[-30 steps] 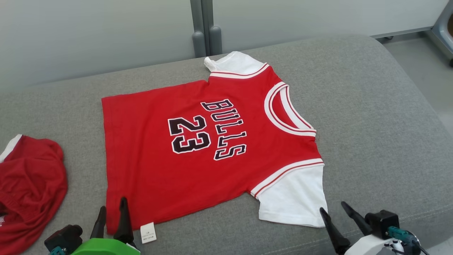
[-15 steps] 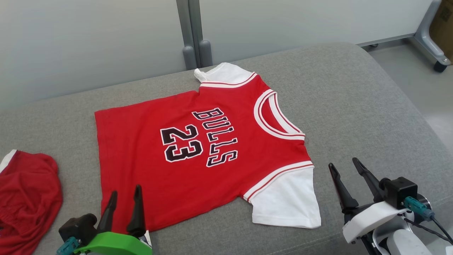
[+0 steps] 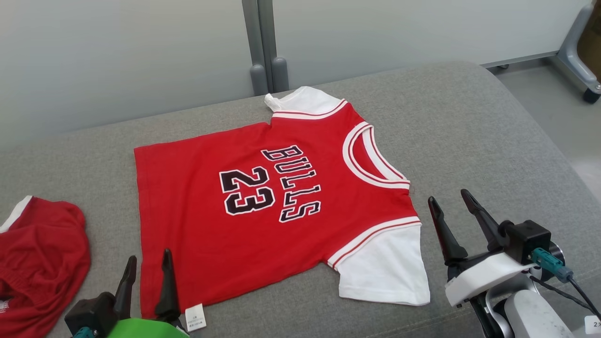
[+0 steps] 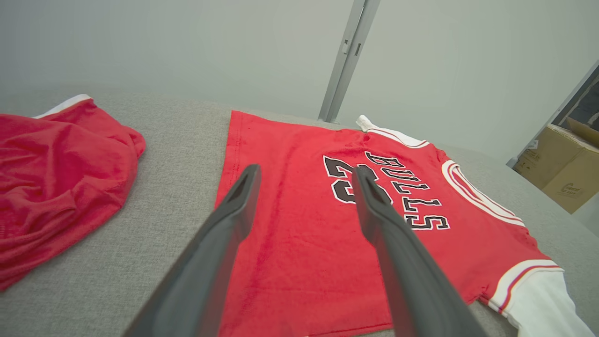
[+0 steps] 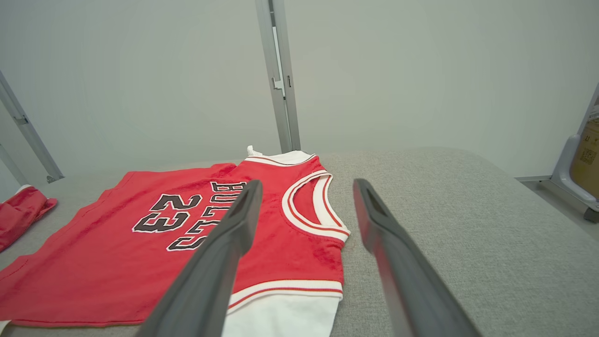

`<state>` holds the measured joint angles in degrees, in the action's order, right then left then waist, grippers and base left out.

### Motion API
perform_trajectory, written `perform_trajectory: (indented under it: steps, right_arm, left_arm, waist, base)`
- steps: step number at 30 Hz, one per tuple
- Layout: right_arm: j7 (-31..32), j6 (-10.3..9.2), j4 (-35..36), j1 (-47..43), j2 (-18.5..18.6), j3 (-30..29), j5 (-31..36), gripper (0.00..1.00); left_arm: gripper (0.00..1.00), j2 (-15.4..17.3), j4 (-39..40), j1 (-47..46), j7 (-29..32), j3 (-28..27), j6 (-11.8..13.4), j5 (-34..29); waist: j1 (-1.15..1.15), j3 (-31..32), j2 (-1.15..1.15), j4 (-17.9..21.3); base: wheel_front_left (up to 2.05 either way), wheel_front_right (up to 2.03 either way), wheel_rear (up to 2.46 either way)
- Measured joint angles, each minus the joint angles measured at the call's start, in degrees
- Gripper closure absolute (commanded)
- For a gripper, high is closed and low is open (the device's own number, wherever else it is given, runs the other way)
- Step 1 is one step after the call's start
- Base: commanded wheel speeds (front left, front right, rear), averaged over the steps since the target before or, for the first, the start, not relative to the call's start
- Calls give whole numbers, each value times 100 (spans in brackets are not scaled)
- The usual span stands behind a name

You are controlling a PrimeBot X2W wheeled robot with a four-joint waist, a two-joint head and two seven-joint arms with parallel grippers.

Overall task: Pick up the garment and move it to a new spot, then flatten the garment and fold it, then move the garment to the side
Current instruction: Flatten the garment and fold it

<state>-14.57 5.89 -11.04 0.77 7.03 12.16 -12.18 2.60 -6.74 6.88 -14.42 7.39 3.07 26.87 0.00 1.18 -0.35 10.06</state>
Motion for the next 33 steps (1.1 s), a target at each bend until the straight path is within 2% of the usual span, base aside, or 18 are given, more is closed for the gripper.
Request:
perform_trajectory:
  steps: [4, 10, 28, 33]
  right_arm:
    - [0, -4, 1, -1, -18, 3, 15, 0]
    - [0, -146, 11, -8, -133, -68, 14, 0]
    - [0, -145, -2, -12, -155, -53, 63, 0]
    - [0, -145, -174, -49, -167, -53, 55, 0]
  left_arm:
    - [0, 0, 108, 68, 0, -20, 47, -110]
    - [0, 1, 209, 233, 0, -152, 55, -264]
    - [0, 0, 345, 399, 0, -176, 55, -309]
    - [0, 0, 160, 471, 0, -138, 55, -237]
  waist:
    - [0, 13, 0, -40]
    - [0, 21, 0, -73]
    - [0, -20, 0, -64]
    - [0, -49, 0, -67]
  base:
    - [0, 0, 0]
    - [0, 0, 0]
    - [0, 0, 0]
    - [0, 0, 0]
